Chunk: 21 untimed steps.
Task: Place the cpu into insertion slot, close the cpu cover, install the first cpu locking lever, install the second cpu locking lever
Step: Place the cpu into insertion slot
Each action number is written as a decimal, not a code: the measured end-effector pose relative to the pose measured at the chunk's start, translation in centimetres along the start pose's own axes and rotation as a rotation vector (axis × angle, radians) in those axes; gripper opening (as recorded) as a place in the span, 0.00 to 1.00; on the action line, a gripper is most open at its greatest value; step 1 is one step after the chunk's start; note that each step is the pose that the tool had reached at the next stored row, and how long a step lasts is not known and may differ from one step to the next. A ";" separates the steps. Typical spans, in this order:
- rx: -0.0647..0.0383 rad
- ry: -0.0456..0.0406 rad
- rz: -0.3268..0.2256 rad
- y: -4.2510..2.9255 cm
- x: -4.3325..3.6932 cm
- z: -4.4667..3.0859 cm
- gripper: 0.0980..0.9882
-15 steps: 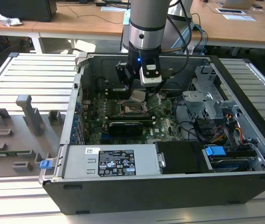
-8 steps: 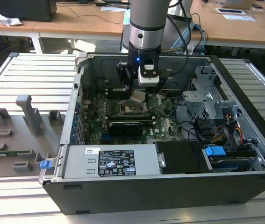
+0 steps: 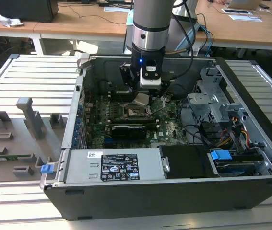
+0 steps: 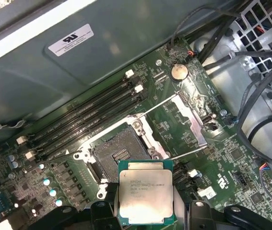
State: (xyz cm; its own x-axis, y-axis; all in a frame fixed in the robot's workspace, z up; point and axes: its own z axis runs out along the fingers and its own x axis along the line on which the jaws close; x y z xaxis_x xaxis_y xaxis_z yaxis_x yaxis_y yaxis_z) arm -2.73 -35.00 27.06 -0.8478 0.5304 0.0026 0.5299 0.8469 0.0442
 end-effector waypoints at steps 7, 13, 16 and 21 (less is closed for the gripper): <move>0.003 -0.0038 0.041 0.00 0.00 0.00 0.50; 0.007 -0.0073 0.066 0.00 0.00 0.00 0.50; 0.007 -0.0080 0.077 0.00 0.00 0.00 0.50; 0.009 -0.0104 0.100 0.00 0.00 0.00 0.50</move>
State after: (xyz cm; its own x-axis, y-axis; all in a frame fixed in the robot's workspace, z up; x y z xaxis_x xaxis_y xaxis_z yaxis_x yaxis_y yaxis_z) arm -2.73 -35.00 27.05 -0.7902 0.6128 -0.0038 0.6123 0.7898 0.0350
